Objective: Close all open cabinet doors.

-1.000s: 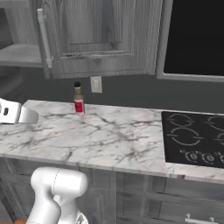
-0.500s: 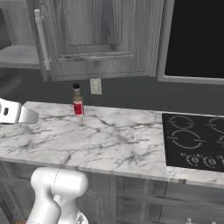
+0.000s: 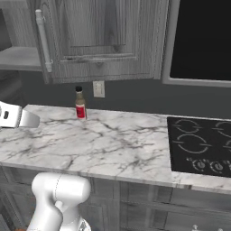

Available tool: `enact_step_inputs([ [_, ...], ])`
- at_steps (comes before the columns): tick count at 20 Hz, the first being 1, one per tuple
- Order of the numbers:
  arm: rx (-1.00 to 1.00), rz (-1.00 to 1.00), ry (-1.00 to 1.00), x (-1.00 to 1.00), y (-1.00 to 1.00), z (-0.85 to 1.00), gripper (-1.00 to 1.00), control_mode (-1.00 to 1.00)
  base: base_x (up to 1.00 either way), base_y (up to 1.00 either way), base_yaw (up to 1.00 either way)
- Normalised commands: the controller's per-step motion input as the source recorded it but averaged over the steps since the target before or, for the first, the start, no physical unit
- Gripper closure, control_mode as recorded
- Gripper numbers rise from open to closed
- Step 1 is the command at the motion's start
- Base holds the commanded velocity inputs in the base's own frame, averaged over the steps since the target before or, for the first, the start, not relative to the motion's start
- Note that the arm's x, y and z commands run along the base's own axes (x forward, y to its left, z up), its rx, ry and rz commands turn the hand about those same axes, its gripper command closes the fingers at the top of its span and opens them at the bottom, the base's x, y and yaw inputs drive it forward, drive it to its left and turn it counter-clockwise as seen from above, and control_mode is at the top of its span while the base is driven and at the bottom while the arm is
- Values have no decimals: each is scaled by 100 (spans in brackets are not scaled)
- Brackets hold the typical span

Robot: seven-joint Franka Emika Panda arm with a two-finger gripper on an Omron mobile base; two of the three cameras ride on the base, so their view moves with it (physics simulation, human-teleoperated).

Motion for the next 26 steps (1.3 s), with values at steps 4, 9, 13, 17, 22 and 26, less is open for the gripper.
enact_step_inputs([
  [4,0,0,0,0,0,0,-100,100,0,0,0],
  [9,0,0,0,0,0,0,-100,100,-6,0,0],
  [13,0,0,-4,-41,0,-3,-100,-100,0,0,0],
  [17,0,0,-16,-82,0,-1,-100,-100,0,0,0],
  [22,-2,2,-24,-93,6,1,-100,-100,0,0,0],
  [26,-6,3,-24,-73,24,15,-100,-100,0,0,0],
])
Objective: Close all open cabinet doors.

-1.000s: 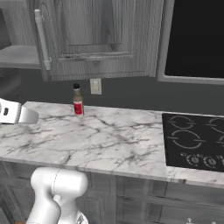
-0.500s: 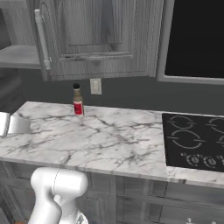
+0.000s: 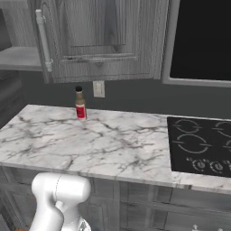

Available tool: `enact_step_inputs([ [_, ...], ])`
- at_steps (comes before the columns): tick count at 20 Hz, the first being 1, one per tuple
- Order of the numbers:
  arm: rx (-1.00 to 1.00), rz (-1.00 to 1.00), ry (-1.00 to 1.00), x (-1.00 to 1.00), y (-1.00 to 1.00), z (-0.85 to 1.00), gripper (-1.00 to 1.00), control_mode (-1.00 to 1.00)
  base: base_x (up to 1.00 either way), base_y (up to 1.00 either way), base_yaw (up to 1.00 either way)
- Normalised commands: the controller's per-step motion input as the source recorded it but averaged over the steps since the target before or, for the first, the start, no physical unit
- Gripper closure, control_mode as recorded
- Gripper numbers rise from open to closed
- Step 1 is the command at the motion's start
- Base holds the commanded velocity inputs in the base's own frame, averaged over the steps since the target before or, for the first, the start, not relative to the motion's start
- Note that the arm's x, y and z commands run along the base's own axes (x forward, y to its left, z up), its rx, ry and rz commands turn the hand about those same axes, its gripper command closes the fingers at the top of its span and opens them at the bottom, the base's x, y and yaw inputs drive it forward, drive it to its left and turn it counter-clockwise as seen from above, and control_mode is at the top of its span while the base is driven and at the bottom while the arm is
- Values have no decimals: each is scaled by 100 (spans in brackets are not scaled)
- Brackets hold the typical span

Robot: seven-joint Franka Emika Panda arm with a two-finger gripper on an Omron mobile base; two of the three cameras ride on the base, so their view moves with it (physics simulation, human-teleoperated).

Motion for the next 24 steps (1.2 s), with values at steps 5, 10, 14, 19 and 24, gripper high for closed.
enact_step_inputs([
  [5,-8,0,-26,-57,36,27,-100,-100,0,0,0],
  [10,-12,-4,-19,-9,85,33,-100,-100,0,0,0],
  [14,-16,-10,-15,19,99,31,-100,-100,0,0,0],
  [19,-14,-11,-6,44,95,20,-100,-100,0,0,0],
  [24,-9,-9,0,66,65,1,-100,-100,0,0,0],
])
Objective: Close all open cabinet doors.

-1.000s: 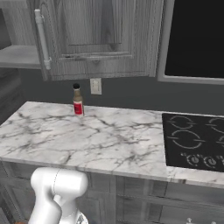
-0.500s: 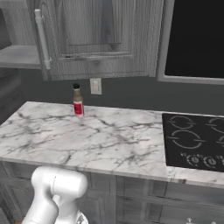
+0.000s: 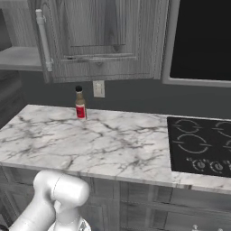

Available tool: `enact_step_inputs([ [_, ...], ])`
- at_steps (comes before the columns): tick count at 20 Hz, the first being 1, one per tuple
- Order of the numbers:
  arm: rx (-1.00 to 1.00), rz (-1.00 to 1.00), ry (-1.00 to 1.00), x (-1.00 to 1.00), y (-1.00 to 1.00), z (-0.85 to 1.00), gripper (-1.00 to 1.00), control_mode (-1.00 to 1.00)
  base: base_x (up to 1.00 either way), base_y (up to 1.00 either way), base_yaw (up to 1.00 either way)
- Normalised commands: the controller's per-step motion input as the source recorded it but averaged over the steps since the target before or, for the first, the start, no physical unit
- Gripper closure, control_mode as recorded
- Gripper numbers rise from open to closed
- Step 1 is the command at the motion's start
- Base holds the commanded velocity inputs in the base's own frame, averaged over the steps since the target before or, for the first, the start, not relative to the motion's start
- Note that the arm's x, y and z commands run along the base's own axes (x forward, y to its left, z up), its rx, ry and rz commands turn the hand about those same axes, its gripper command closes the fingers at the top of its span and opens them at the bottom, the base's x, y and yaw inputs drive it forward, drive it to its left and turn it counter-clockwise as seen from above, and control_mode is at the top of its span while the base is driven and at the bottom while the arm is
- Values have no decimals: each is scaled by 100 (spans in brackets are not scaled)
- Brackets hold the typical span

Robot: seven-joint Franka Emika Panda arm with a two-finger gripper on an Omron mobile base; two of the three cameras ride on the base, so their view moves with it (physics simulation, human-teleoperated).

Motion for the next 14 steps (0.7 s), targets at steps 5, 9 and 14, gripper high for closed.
enact_step_inputs([
  [5,-4,-2,0,74,17,0,-100,-100,0,0,0],
  [9,0,0,0,88,0,0,-100,-100,0,0,0],
  [14,0,0,0,95,8,-2,-100,-100,0,0,0],
])
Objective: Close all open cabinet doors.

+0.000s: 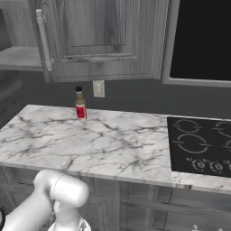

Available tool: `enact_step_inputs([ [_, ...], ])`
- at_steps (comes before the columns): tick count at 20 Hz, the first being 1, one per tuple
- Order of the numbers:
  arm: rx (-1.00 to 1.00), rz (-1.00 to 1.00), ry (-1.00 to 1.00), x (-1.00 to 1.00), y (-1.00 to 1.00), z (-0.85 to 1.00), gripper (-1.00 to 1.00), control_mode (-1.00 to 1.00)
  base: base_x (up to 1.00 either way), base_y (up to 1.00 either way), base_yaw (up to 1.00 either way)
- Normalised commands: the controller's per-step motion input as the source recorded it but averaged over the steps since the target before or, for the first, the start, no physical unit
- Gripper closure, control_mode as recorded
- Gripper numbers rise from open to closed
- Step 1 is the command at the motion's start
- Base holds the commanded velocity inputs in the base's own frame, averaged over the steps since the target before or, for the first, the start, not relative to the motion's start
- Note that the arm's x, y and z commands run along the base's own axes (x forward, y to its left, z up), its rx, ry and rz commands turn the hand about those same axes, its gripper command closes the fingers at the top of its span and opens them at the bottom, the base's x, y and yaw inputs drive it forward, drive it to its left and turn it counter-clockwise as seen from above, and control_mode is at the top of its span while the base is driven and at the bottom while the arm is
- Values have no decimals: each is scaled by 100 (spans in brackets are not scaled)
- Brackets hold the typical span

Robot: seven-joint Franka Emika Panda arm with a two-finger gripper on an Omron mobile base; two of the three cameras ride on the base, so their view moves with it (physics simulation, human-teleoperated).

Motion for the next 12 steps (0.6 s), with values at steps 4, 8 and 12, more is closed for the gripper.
enact_step_inputs([
  [4,-1,0,0,89,41,-2,-100,-100,0,0,0],
  [8,-1,0,0,78,43,0,-100,-100,0,0,0],
  [12,-1,0,0,78,25,0,-100,-100,0,0,0],
])
